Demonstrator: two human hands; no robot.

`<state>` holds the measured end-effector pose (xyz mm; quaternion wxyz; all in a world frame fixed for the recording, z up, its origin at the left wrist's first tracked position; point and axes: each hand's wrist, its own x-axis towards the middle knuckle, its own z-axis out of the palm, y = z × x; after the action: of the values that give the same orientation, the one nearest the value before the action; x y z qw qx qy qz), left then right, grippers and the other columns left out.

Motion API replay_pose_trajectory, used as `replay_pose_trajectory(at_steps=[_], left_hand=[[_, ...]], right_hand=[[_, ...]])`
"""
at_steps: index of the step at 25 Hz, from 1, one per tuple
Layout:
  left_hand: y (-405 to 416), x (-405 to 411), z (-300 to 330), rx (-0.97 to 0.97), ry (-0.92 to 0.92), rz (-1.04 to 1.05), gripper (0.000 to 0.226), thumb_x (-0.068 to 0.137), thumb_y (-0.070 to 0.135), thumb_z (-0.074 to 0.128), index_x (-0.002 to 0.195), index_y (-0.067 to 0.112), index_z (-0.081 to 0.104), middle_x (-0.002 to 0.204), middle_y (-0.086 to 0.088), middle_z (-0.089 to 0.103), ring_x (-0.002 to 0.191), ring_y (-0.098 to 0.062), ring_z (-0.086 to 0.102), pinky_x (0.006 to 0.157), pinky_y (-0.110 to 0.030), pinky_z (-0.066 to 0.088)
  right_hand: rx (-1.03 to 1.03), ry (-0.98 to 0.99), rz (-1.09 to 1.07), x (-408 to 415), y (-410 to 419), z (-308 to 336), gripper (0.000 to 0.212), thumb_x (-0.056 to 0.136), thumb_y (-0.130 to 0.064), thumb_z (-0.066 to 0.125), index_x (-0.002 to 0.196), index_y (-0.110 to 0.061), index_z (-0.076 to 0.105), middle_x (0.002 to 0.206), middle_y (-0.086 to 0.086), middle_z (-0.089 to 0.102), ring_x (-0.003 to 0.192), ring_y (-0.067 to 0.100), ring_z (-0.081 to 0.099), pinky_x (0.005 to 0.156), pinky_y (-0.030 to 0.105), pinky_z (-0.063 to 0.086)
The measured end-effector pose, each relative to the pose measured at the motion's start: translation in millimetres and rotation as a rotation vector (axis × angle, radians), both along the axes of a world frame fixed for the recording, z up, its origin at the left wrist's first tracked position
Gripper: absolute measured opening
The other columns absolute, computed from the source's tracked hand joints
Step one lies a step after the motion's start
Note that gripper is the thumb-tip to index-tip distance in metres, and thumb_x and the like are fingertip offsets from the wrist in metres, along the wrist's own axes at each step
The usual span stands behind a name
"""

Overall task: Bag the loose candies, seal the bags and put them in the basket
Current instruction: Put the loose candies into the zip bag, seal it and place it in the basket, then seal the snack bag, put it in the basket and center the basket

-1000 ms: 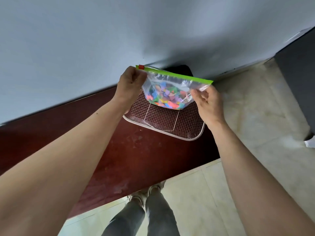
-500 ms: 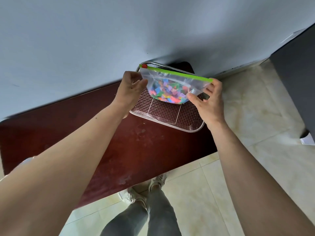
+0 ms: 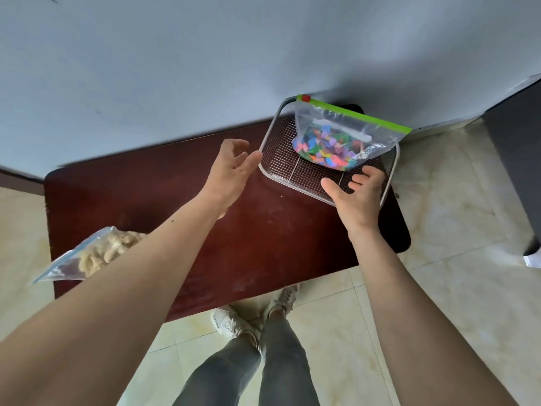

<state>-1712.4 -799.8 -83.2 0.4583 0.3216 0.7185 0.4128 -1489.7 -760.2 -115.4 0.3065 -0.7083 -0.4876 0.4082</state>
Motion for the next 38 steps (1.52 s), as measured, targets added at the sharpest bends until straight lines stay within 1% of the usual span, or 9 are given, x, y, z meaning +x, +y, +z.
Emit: replay_pose_trajectory(at_steps=[7,11,16,18,24,27,31,35,38], left_hand=[[-68,-56,2,0.003,0.074,0.131,0.045,0.094,0.031,0.059,0.135,0.019,0.044,0.141,0.004,0.049,0.133,-0.011,0.045,0.111,-0.03,0.037],[-110,-92,-4,-0.047,0.124,0.224,0.041,0.094,0.037,0.059,0.132,0.025,0.049,0.135,0.013,0.051,0.127,-0.009,0.046,0.101,-0.024,0.037],[-155,-130,-8,-0.048,0.141,0.322,0.032,0.093,0.038,0.06,0.123,0.029,0.055,0.124,0.02,0.056,0.12,-0.01,0.051,0.102,-0.034,0.047],[-169,-143,-6,-0.024,0.173,0.363,0.03,0.092,0.034,0.062,0.121,0.025,0.058,0.124,0.015,0.06,0.12,-0.013,0.055,0.1,-0.027,0.046],[-227,-183,-6,-0.055,0.229,0.463,0.027,0.088,0.026,0.068,0.114,0.023,0.063,0.12,0.01,0.066,0.117,-0.008,0.059,0.104,-0.037,0.046],[-249,-194,-12,-0.143,0.249,0.485,0.029,0.083,0.026,0.073,0.111,0.024,0.065,0.12,0.011,0.067,0.117,-0.007,0.058,0.103,-0.028,0.042],[-268,-201,-24,-0.215,0.231,0.479,0.029,0.08,0.023,0.076,0.107,0.019,0.067,0.114,0.006,0.069,0.106,-0.009,0.063,0.087,-0.02,0.043],[-277,-205,-36,-0.25,0.271,0.486,0.021,0.082,0.02,0.073,0.102,0.019,0.069,0.104,0.007,0.071,0.099,-0.011,0.064,0.087,-0.026,0.045],[-276,-209,-39,-0.244,0.238,0.542,0.011,0.086,0.015,0.069,0.095,0.019,0.07,0.097,0.008,0.071,0.091,-0.011,0.065,0.087,-0.031,0.051]], right_hand=[[-0.042,0.05,0.272,-90,-35,-3,0.067,0.069,-0.03,0.084,0.122,-0.016,0.046,0.119,0.01,0.056,0.097,0.018,0.062,0.088,0.036,0.053],[-0.072,0.058,0.476,-147,-57,-2,0.065,0.069,-0.03,0.084,0.123,-0.019,0.049,0.119,0.005,0.058,0.099,0.014,0.062,0.088,0.033,0.053],[-0.076,0.036,0.748,-205,-86,0,0.06,0.071,-0.034,0.083,0.121,-0.023,0.052,0.118,-0.002,0.06,0.101,0.012,0.062,0.086,0.027,0.05],[-0.077,0.031,0.839,-223,-95,3,0.057,0.072,-0.034,0.082,0.121,-0.023,0.054,0.118,-0.004,0.06,0.101,0.01,0.061,0.085,0.023,0.048],[-0.059,-0.01,1.099,-277,-120,2,0.051,0.074,-0.031,0.081,0.12,-0.026,0.06,0.118,-0.005,0.063,0.101,0.01,0.06,0.083,0.019,0.044],[-0.049,-0.03,1.172,-294,-125,-4,0.045,0.077,-0.03,0.078,0.119,-0.026,0.063,0.12,-0.006,0.064,0.102,0.011,0.06,0.081,0.014,0.043],[-0.053,-0.051,1.213,-311,-126,-15,0.028,0.081,-0.027,0.074,0.109,-0.025,0.07,0.114,-0.007,0.067,0.1,0.01,0.061,0.074,0.0,0.038],[-0.034,-0.034,1.203,-314,-124,-18,0.014,0.084,-0.024,0.071,0.097,-0.021,0.075,0.099,-0.007,0.071,0.094,0.009,0.065,0.081,0.017,0.047],[-0.028,-0.04,1.208,-313,-121,-19,0.013,0.087,-0.024,0.068,0.096,-0.018,0.075,0.091,-0.006,0.073,0.085,0.005,0.065,0.074,0.012,0.046]])
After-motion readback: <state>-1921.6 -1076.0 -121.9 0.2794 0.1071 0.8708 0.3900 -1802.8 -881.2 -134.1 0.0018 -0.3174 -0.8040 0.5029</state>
